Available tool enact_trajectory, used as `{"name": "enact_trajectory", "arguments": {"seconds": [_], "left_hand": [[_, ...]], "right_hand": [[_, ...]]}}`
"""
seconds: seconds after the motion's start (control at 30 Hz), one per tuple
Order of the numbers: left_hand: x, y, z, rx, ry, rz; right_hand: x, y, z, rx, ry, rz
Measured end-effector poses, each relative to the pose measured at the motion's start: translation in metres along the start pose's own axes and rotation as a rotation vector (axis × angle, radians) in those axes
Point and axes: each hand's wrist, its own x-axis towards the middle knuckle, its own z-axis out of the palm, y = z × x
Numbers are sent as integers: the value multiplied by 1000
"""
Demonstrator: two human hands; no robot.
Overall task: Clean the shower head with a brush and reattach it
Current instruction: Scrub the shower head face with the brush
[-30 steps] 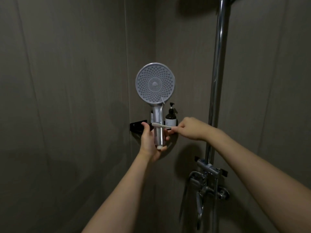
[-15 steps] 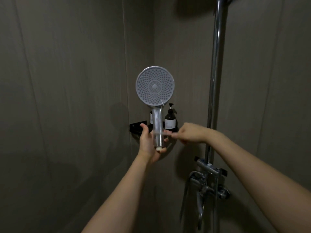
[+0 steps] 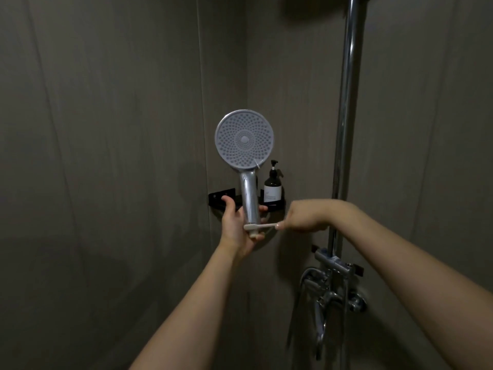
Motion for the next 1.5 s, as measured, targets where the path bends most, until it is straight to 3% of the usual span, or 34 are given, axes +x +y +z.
{"name": "enact_trajectory", "arguments": {"seconds": [0.03,0.17,0.3,0.37,0.63,0.83,1.0,1.07,1.17,1.2,1.33,1.43,1.5], "left_hand": [[0,0,0,13,3,0],[-5,0,2,40,7,-18],[-4,2,1,70,31,4],[-4,1,0,52,34,2],[0,3,-6,84,-4,-8],[1,2,-8,34,-10,5],[-7,-4,0,0,-28,-11],[-6,-6,2,31,-43,-21],[-3,-8,2,17,-92,-12],[-3,-9,2,15,-94,-8],[-6,-9,6,85,-83,-9],[-10,-8,8,318,-44,62],[-11,-7,12,330,-40,105]], "right_hand": [[0,-1,1,-25,-16,14],[4,-6,2,-61,215,-3],[-1,-11,4,-89,-46,53],[-1,-12,5,-152,-92,78],[1,-12,5,-219,79,-47],[0,-10,-3,-98,26,-52],[4,-1,-24,-2,476,-7],[0,2,-25,-18,454,-20],[-3,-2,-16,-95,216,-28],[-2,-2,-13,-99,242,-23],[-1,1,-18,35,651,-73],[-5,4,-20,95,644,-160],[-5,7,-19,61,618,-180]]}}
